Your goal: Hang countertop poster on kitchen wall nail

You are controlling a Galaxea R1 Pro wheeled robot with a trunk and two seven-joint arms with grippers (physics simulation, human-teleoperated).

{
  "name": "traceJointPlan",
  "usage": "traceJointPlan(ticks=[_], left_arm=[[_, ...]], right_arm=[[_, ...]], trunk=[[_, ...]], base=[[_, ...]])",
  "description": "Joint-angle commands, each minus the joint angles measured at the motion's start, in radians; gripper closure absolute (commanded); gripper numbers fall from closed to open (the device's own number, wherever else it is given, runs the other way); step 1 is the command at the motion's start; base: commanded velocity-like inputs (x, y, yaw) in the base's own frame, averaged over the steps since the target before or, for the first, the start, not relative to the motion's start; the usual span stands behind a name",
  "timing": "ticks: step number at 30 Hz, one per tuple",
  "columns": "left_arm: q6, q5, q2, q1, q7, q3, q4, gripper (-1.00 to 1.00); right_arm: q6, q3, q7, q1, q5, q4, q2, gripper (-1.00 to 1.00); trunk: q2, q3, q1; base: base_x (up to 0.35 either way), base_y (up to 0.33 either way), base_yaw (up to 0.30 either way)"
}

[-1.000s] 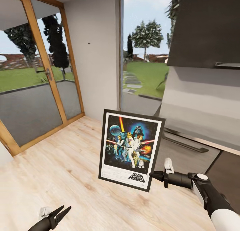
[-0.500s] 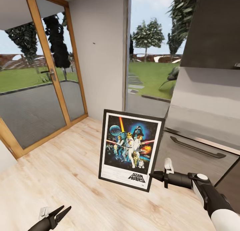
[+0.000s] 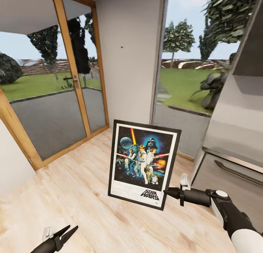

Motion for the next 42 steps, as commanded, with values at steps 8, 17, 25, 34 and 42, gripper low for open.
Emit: traceJointPlan(ticks=[8,17,25,34,42], left_arm=[[-0.006,0.007,0.001,-0.001,-0.001,-0.008,0.000,-1.00],[-0.006,0.007,0.001,-0.001,-0.001,-0.008,0.000,-1.00],[-0.006,0.007,0.000,-0.001,-0.001,-0.009,0.000,-1.00],[-0.006,0.007,0.000,-0.001,-0.001,-0.009,0.000,-1.00],[-0.006,0.007,0.001,-0.001,-0.001,-0.009,0.000,-1.00]], right_arm=[[0.007,-0.001,0.005,-0.001,-0.002,0.000,0.000,1.00],[0.007,-0.001,0.005,-0.001,-0.002,0.000,0.000,1.00],[0.007,-0.001,0.005,-0.001,-0.002,0.000,0.000,1.00],[0.007,-0.001,0.005,-0.001,-0.002,0.000,0.000,1.00],[0.007,-0.001,0.005,-0.001,-0.002,0.000,0.000,1.00]], trunk=[[-0.002,-0.002,0.001],[-0.002,-0.002,0.001],[-0.002,-0.002,0.001],[-0.002,-0.002,0.001],[-0.002,-0.002,0.001]], base=[[0.252,0.260,0.032],[0.256,0.260,0.002],[0.256,0.260,0.000],[0.257,0.260,0.000],[0.261,0.255,0.000]])
